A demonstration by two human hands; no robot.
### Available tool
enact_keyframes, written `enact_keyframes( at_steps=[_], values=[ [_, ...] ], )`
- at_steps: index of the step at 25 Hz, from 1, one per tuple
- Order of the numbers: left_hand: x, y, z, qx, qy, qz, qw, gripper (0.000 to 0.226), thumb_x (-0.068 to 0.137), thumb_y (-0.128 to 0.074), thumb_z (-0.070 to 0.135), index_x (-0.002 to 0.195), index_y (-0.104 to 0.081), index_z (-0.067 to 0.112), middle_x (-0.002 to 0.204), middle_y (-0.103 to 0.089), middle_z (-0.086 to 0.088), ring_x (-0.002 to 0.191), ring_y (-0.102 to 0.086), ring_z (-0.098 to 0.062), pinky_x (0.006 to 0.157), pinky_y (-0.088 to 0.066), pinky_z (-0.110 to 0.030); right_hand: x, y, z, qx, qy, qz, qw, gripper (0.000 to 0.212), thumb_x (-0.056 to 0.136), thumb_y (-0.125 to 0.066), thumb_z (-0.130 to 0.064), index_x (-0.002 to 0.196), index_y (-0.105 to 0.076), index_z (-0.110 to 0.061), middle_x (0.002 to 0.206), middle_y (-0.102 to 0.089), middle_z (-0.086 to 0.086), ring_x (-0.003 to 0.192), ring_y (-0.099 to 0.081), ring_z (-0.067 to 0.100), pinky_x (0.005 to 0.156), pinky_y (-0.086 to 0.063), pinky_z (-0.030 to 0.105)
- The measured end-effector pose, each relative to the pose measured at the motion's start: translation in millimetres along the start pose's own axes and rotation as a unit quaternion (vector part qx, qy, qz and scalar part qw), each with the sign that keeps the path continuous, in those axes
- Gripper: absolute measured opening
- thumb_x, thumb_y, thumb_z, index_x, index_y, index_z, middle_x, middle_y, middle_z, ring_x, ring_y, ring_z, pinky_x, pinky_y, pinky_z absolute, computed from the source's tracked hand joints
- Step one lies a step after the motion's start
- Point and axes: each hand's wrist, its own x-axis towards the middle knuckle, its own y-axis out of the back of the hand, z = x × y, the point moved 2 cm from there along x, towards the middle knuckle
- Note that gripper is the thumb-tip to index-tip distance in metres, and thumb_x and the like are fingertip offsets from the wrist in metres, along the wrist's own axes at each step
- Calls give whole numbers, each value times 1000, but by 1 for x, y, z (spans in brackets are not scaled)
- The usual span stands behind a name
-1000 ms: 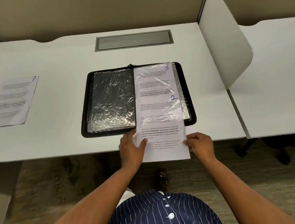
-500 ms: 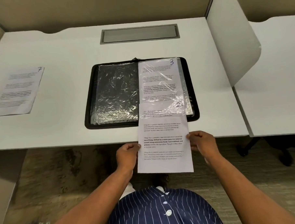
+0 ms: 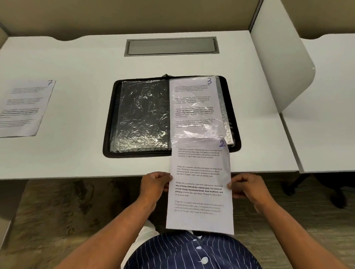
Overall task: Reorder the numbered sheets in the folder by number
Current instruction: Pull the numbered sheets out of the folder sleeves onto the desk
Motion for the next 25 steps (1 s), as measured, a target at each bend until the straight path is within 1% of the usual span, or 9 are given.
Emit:
enact_keyframes(
  at_steps=[2, 4, 8, 11, 13, 15, 19, 23, 25],
  values=[
    [-5, 5, -9, 16, -7, -12, 1000, 7, 88, -71, 4, 84, -75, 1, 84, -77, -14, 76, -71, -25, 74, -57, -41, -5, 3, 6, -7, -12, -20, 1000, 16, 78, -80, 4, 89, -70, 10, 90, -75, 24, 76, -72, 30, 72, -62, 43],
    [-12, 11, -16, 21, -20, -12, 1000, 7, 89, -70, 3, 84, -75, 1, 84, -76, -14, 75, -70, -24, 70, -56, -38, -8, 4, 9, -11, -16, -44, 999, 14, 77, -79, 5, 86, -69, 10, 91, -74, 28, 76, -71, 31, 74, -61, 45],
    [-20, 26, -20, 20, -35, 3, 999, 4, 88, -71, 3, 86, -75, 2, 86, -75, -16, 76, -70, -26, 72, -58, -39, -9, -3, 0, 3, 1, -69, 998, 12, 78, -78, 7, 85, -69, 8, 93, -73, 28, 84, -73, 37, 83, -60, 53],
    [-21, 43, -10, 2, -40, 29, 999, 4, 88, -72, 3, 84, -74, 2, 84, -75, -15, 74, -69, -25, 72, -58, -41, -6, -19, -18, 25, 24, -79, 996, 15, 78, -79, 5, 88, -69, 9, 95, -74, 28, 88, -73, 39, 84, -61, 51],
    [-21, 59, 3, -15, -47, 40, 998, 4, 88, -72, 2, 85, -74, 2, 81, -75, -12, 71, -69, -23, 69, -57, -36, -3, -34, -34, 39, 39, -86, 995, 18, 76, -81, 5, 89, -69, 6, 90, -75, 23, 84, -74, 36, 79, -63, 47],
    [-14, 79, 14, -33, -47, 49, 997, 3, 88, -72, 3, 88, -74, 1, 81, -76, -12, 72, -69, -22, 69, -57, -34, 1, -53, -50, 56, 50, -84, 994, 23, 74, -82, 7, 93, -68, 6, 86, -74, 21, 81, -75, 33, 71, -64, 40],
    [7, 129, 37, -48, -49, 48, 997, 6, 87, -74, 5, 90, -75, 0, 89, -75, -21, 77, -68, -30, 80, -56, -45, 10, -102, -82, 62, 75, -72, 993, 29, 73, -83, 7, 99, -69, 6, 87, -76, 19, 81, -76, 30, 67, -62, 34],
    [40, 195, 67, -55, -57, 36, 996, 6, 87, -73, 4, 91, -75, 0, 80, -75, -16, 68, -65, -25, 67, -56, -34, 20, -174, -119, 64, 98, -53, 992, 28, 74, -82, 9, 100, -71, 5, 90, -76, 21, 81, -75, 30, 68, -62, 35],
    [62, 230, 80, -45, -64, 26, 997, 7, 86, -74, 6, 92, -76, 2, 81, -75, -16, 68, -64, -24, 68, -55, -34, 27, -211, -136, 68, 107, -36, 991, 28, 74, -82, 10, 100, -71, 5, 88, -76, 20, 79, -74, 28, 69, -63, 36]
  ],
)
